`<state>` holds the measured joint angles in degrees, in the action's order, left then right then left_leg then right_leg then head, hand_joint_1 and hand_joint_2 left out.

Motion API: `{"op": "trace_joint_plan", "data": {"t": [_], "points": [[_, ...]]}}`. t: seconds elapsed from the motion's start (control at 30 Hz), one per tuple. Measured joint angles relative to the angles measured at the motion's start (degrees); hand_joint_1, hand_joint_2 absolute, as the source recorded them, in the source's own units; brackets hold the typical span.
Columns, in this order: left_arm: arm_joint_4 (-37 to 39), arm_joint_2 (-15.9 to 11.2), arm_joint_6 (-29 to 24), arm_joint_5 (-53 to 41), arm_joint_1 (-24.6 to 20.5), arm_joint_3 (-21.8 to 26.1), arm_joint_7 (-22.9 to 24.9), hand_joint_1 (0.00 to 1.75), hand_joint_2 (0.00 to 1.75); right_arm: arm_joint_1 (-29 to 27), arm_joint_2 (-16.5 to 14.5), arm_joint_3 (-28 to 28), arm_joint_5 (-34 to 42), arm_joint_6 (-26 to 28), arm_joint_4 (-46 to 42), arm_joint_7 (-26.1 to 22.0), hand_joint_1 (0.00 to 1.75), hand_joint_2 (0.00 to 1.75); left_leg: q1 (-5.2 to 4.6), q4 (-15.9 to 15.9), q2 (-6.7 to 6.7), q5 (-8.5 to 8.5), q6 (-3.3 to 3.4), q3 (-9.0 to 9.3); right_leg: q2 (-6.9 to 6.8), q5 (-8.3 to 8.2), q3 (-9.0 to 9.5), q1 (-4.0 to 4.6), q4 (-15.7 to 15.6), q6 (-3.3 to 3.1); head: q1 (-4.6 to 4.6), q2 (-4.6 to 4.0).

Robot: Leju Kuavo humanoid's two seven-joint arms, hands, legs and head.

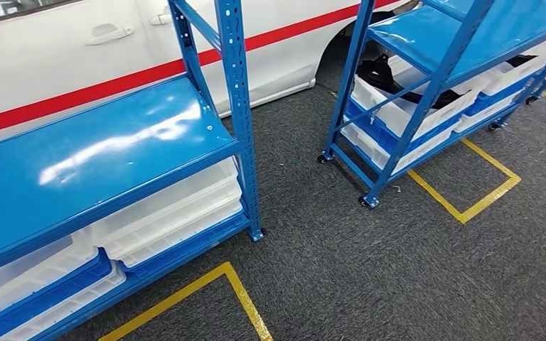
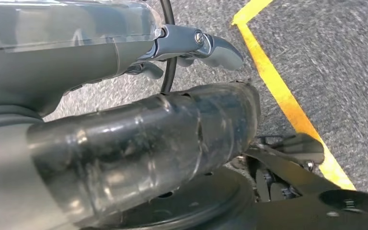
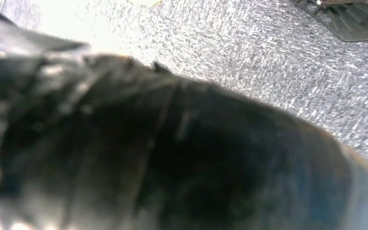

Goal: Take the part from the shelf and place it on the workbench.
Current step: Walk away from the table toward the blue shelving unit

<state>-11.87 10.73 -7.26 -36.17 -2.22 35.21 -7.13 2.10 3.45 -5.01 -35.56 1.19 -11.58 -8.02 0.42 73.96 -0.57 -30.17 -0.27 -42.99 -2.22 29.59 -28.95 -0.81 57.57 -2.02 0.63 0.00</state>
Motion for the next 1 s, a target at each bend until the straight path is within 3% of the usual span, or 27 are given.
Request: {"op": "trace_joint_plan", "data": {"t": [0.03,0.1,0.17,0.2,0.27,0.33,0.37,0.4,0.47,0.5,0.53,0.57,0.63,0.7,0.77,0.8,0.87,0.93,1.0], "points": [[0.0,0.0,0.0,0.0,0.0,0.0,0.0,0.00,0.00,0.0,0.0,0.0,0.0,0.0,0.0,0.0,0.00,0.00,0.30,-1.6,0.35,1.16,-0.29,1.08,-0.63,0.19,0.19,-0.10,0.0,0.20,0.00,0.00],[0.0,0.0,0.0,0.0,0.0,0.0,0.0,0.00,0.00,0.0,0.0,0.0,0.0,0.0,0.0,0.0,0.00,0.00,0.46,-9.1,2.04,4.14,-0.50,5.51,-1.84,0.74,0.75,-0.24,0.2,0.83,-0.01,0.00],[0.0,0.0,0.0,0.0,-0.1,0.0,0.0,0.00,0.00,0.1,0.0,0.0,0.0,0.0,0.0,0.0,0.00,0.00,0.18,-14.3,3.31,5.26,0.05,8.45,-2.88,1.32,1.20,-0.09,0.4,1.61,0.05,0.00],[0.0,0.0,0.0,0.0,-0.1,0.0,0.0,0.00,0.00,0.3,0.0,0.0,0.0,0.0,0.0,0.0,0.00,0.00,-0.07,-14.9,3.42,5.01,0.45,8.77,-3.32,1.50,1.37,0.01,0.3,1.97,0.08,0.00],[0.0,0.0,0.0,0.0,0.0,0.0,0.0,0.00,0.00,0.6,0.0,0.0,0.0,0.0,-0.1,0.0,0.00,0.00,-0.09,-15.2,2.35,5.09,1.27,8.80,-3.78,1.71,1.83,-0.07,0.1,2.66,0.10,0.00],[0.0,0.0,0.0,0.0,0.1,0.0,0.0,0.00,0.00,0.8,0.0,0.0,0.0,0.0,-0.1,0.0,0.00,0.00,0.15,-15.9,1.44,5.32,2.08,9.14,-1.87,3.04,1.50,-0.39,1.6,3.21,0.10,0.00],[0.0,0.0,0.0,0.0,0.0,0.0,0.0,0.00,0.00,0.8,0.0,0.0,0.0,0.0,-0.2,0.0,0.00,0.00,0.31,-16.2,0.96,5.44,2.43,9.28,-0.41,4.55,0.35,-0.54,4.1,3.38,0.12,0.00],[0.0,0.0,0.0,0.0,-0.1,0.0,0.0,0.00,0.00,0.7,0.0,0.0,0.0,0.0,-0.2,0.0,0.00,0.00,0.27,-16.3,0.45,5.46,2.64,9.30,0.87,6.34,-1.47,-0.59,7.6,3.44,0.13,0.00],[0.0,0.0,0.0,0.0,-0.2,0.0,0.0,0.00,0.00,0.5,0.0,0.0,0.0,0.0,-0.1,0.0,0.00,0.00,0.22,-16.2,-0.81,5.44,2.81,9.26,1.72,8.83,-5.62,-0.58,14.8,3.56,0.13,0.00],[0.0,0.0,0.0,0.0,-0.1,0.0,0.0,0.00,0.00,0.4,0.0,0.0,0.0,0.0,-0.1,0.0,0.00,0.00,0.20,-16.1,-1.55,5.41,2.80,9.27,1.81,8.44,-6.82,-0.59,16.2,3.60,0.13,0.00],[0.0,0.0,0.0,0.0,-0.1,0.0,0.0,0.00,0.00,0.3,0.0,0.0,0.0,0.0,-0.1,0.0,0.00,0.00,0.20,-16.0,-2.32,5.36,2.74,9.29,1.92,6.90,-7.03,-0.62,15.5,3.58,0.13,0.00],[0.0,0.0,0.0,0.0,-0.1,0.0,0.0,0.00,0.00,0.3,0.0,0.0,0.0,0.0,-0.1,0.0,0.00,0.00,0.21,-15.8,-3.06,5.29,2.64,9.32,2.16,4.66,-6.34,-0.67,12.9,3.51,0.13,-0.01],[0.0,0.0,0.0,0.0,-0.1,0.0,0.0,0.00,0.00,0.3,0.0,0.0,0.0,0.0,-0.1,0.0,0.00,0.00,0.15,-15.4,-4.41,5.06,2.24,9.23,4.33,0.72,-3.67,-0.77,5.6,3.25,0.14,-0.02],[0.0,0.0,0.0,0.0,-0.1,0.0,0.0,0.00,0.00,0.3,0.0,0.0,0.0,0.0,-0.1,0.0,0.00,0.00,0.02,-15.1,-5.50,5.02,1.64,9.01,5.88,-0.54,-2.33,-0.67,1.9,2.94,0.12,-0.02],[0.0,0.0,0.0,0.0,0.0,0.0,0.0,0.00,0.00,0.4,0.0,0.0,0.0,0.0,-0.1,0.0,0.00,0.00,0.02,-15.3,-6.40,5.27,0.95,8.80,5.02,-0.73,-2.30,-0.58,1.8,2.46,0.10,-0.02],[0.0,0.0,0.0,0.0,0.1,0.0,0.0,0.00,0.00,0.5,0.0,0.0,0.0,0.0,-0.1,0.0,0.00,0.00,0.04,-15.1,-6.02,5.15,0.66,8.66,4.39,-0.88,-2.22,-0.65,1.6,2.00,0.09,-0.01],[0.0,0.0,0.0,0.0,0.1,0.0,0.0,0.00,0.00,0.5,-0.1,0.0,0.0,0.0,-0.1,0.0,0.00,0.00,-0.07,-12.2,-3.47,3.17,0.23,7.22,3.03,-1.17,-2.10,-0.83,1.1,1.00,0.01,-0.01],[0.0,0.0,0.0,0.0,0.0,0.0,0.0,0.00,0.00,0.2,-0.1,0.0,0.0,0.0,-0.1,0.0,0.00,0.00,-0.06,-5.1,-0.74,-0.66,-0.05,3.96,1.55,-1.16,-2.10,-0.57,1.0,0.47,-0.07,-0.02],[0.0,0.0,0.0,0.0,0.0,0.0,0.0,0.00,0.00,0.0,-0.1,0.0,0.0,0.0,-0.1,0.0,0.00,0.00,0.09,0.6,0.03,-2.64,-0.24,1.42,-0.02,-1.02,-2.07,-0.32,1.1,0.37,-0.07,-0.01]]}}
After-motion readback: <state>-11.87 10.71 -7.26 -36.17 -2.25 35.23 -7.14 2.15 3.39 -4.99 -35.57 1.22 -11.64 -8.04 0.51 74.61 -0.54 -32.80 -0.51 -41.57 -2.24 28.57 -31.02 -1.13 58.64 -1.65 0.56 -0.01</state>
